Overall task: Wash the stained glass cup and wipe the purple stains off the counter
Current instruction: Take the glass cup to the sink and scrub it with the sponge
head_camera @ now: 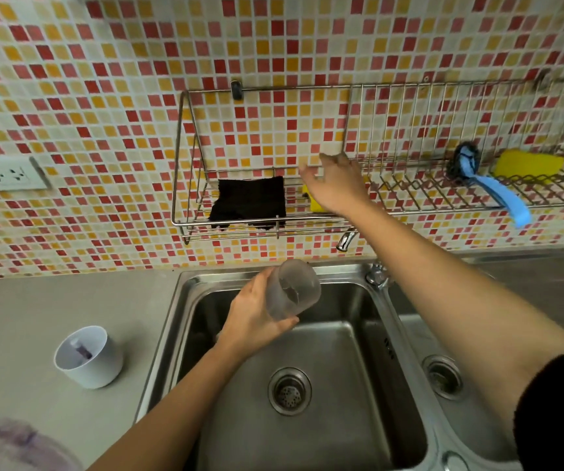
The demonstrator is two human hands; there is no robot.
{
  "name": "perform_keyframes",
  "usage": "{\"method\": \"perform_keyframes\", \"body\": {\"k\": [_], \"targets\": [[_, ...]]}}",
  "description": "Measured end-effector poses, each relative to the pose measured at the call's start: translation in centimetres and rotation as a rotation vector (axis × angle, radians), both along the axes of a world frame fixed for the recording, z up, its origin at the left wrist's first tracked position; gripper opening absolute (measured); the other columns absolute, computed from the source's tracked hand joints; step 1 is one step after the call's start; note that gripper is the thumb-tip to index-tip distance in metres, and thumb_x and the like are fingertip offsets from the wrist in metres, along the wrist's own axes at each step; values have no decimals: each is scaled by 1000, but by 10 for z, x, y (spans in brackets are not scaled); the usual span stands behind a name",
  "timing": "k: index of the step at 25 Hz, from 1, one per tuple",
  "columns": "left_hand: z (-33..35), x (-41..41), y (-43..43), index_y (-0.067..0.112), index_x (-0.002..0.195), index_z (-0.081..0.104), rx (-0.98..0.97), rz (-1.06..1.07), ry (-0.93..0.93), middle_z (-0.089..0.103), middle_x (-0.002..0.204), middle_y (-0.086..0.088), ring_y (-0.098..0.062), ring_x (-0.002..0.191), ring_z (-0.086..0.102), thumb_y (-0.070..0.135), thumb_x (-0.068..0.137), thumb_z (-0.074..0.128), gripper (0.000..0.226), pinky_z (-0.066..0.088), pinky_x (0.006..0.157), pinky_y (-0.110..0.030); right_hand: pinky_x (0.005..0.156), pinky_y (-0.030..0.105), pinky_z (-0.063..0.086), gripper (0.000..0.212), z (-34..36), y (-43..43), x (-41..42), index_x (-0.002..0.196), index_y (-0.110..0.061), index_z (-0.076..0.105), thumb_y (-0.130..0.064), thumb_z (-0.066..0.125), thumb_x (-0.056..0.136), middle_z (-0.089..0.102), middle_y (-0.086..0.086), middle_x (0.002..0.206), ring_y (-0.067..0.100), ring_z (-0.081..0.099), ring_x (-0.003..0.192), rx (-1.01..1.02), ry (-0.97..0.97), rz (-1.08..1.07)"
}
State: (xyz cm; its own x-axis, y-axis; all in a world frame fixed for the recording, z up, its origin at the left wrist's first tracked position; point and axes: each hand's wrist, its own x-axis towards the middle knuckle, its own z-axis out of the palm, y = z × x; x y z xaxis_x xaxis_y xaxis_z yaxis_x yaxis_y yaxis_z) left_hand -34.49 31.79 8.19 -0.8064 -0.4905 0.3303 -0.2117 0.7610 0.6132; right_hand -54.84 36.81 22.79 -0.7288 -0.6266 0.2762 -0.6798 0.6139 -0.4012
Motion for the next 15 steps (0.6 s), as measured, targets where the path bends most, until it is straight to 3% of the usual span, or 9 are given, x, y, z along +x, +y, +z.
{"method": "perform_keyframes", "body": {"k": [2, 3, 4, 6, 8, 9, 10, 12, 15], "targets": [[-11, -10, 7, 24, 136, 32, 78, -4, -56, 52, 131, 3, -13, 116, 50, 51, 59, 79, 94, 41, 91, -22, 91, 36, 39, 47, -5, 30, 15, 111, -16, 62, -52, 39, 91, 60, 12, 114, 28, 50, 112, -354, 173, 41], [-17, -16, 11, 25, 134, 33, 134, -10, -79, 53, 128, 5, -11, 113, 51, 53, 58, 79, 93, 41, 89, -17, 76, 30, 43, 35, -13, 49, 24, 85, -23, 64, -52, 44, 87, 65, 0, 88, 17, 57, 90, -452, 177, 86], [-23, -22, 14, 26, 132, 35, 208, -17, -93, 54, 123, 9, -7, 108, 52, 54, 58, 80, 92, 40, 85, -11, 62, 24, 41, 32, -27, 70, 33, 64, -28, 56, -52, 48, 83, 58, -11, 63, 5, 54, 67, -471, 125, 130], [-33, -34, 19, 31, 125, 37, 360, -7, -91, 52, 110, 19, 5, 94, 52, 53, 56, 83, 87, 38, 71, 2, 50, 18, 35, 43, -66, 107, 40, 45, -26, 42, -53, 54, 76, 45, -9, 41, 4, 46, 44, -342, -14, 135], [-38, -47, 21, 32, 119, 39, 446, 28, -92, 52, 103, 19, 9, 86, 50, 50, 56, 85, 80, 40, 61, 2, 58, 22, 44, 33, -111, 134, 21, 52, -27, 51, -52, 59, 74, 56, -10, 51, 4, 56, 55, -62, -127, 53], [-38, -53, 20, 32, 116, 40, 470, 37, -103, 53, 101, 18, 5, 85, 52, 50, 56, 85, 77, 40, 61, -1, 68, 27, 48, 21, -131, 145, 2, 69, -28, 61, -48, 62, 75, 65, -4, 70, 14, 64, 74, 95, -174, -17], [-38, -62, 18, 31, 113, 41, 484, 34, -120, 54, 101, 17, 0, 88, 54, 50, 55, 85, 75, 40, 65, -3, 80, 31, 49, 25, -147, 154, -19, 95, -24, 64, -41, 65, 76, 68, 5, 93, 23, 63, 93, 223, -217, -83], [-36, -78, 17, 28, 117, 44, 479, -7, -151, 56, 105, 14, -6, 95, 54, 51, 54, 85, 79, 43, 76, -14, 96, 34, 43, 65, -168, 165, -58, 134, -9, 42, -26, 67, 77, 52, 14, 131, 31, 52, 117, 340, -276, -140], [-31, -97, 17, 31, 120, 42, 467, -69, -151, 55, 111, 15, -5, 101, 53, 52, 52, 85, 83, 42, 80, -18, 110, 32, 30, 95, -189, 156, -87, 148, -10, 14, -21, 72, 74, 26, 12, 152, 30, 33, 135, 299, -351, -43]]}}
